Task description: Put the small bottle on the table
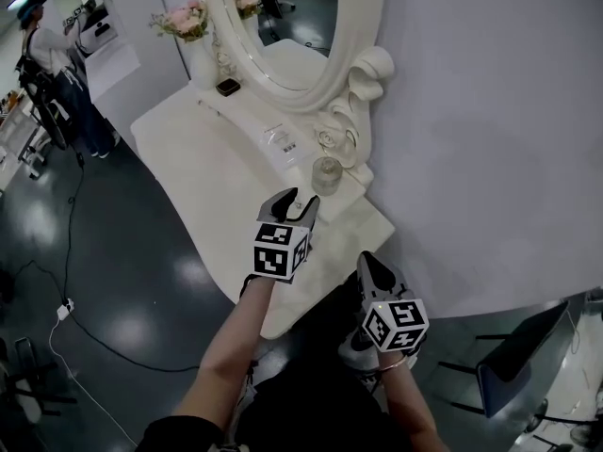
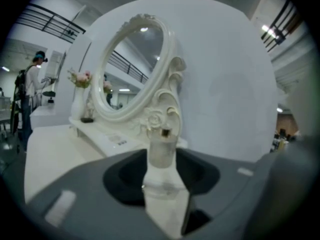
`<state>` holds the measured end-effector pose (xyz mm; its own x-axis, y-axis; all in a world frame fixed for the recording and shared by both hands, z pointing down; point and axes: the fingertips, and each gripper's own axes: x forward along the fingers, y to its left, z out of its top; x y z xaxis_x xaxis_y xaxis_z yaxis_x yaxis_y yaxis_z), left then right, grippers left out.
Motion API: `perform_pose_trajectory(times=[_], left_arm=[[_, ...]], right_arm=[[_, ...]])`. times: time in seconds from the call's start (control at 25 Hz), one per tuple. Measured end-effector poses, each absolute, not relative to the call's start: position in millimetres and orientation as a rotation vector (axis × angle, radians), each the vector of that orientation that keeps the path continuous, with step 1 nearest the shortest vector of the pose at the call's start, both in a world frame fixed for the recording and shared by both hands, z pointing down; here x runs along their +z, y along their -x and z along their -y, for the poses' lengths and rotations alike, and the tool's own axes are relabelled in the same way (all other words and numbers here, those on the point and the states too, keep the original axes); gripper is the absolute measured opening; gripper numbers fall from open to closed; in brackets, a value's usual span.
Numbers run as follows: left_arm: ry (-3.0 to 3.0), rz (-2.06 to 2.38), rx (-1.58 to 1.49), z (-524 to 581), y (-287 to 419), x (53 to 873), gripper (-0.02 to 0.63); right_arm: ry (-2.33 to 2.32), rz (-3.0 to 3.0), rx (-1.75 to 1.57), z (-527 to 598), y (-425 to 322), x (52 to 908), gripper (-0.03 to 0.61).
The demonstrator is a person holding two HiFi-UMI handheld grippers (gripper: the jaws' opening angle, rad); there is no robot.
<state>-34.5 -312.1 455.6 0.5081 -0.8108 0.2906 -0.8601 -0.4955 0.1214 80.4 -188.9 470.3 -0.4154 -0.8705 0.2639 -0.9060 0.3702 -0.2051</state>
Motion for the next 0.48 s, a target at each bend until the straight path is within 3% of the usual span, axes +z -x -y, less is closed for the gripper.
perform_pose_trajectory(times=[0.48], left_arm=[[-2.466, 1.470, 0.221, 235.1, 75.6, 446.3, 0.072]], right_arm=[[-1.596, 2.559, 0.408, 160.6, -59.8, 453.0, 0.005]])
